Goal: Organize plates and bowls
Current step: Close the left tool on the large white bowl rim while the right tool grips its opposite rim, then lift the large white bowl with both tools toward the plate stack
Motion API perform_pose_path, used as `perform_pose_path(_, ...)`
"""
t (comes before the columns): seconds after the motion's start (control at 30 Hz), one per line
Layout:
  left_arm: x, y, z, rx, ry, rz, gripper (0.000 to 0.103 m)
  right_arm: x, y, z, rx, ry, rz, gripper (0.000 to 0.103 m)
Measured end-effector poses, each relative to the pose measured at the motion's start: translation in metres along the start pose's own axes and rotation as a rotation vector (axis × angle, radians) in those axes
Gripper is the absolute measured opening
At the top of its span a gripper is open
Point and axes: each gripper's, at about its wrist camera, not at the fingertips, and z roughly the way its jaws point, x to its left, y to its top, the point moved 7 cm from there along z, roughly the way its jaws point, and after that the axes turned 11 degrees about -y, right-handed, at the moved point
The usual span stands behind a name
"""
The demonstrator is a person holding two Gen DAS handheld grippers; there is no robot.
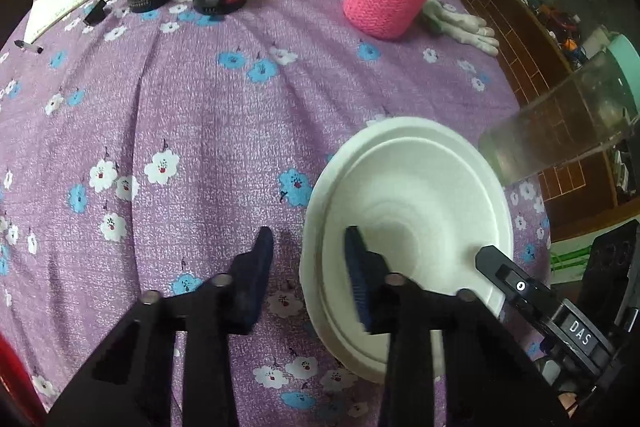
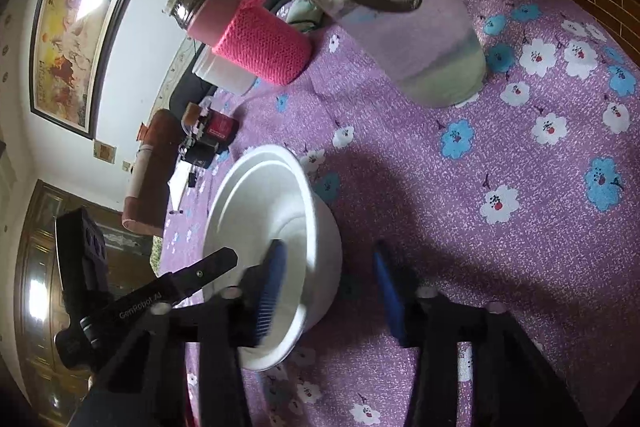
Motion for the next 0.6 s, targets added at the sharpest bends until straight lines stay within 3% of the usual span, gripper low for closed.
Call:
perform_pose_path(0.1,0.000,-0.001,0.003,0.002,-0.007,-0.004,0.019,0.001,-0.002,0.004,0.007,-0.006,-0.007,0.023)
perform_pose_path(0.2,-0.003,-0.003,0.001,-0.005,-0.018,0.007,0.012,0.004,-0.002,0.004,-0.007,0.000,-0.012,0.015)
perform_pose_path(0.4,-0.005,-0.009,-0.018,-0.049,0.003,0.033,0.010,0.012,-0.005,0.000,-0.024,-0.005,-0.037,0.010)
perform_pose_path(0.6,0.002,-0.019,-0.060,-0.177,0.076,0.080,0.010,0.039,-0.018,-0.014,-0.068,0.016,-0.117,0.009)
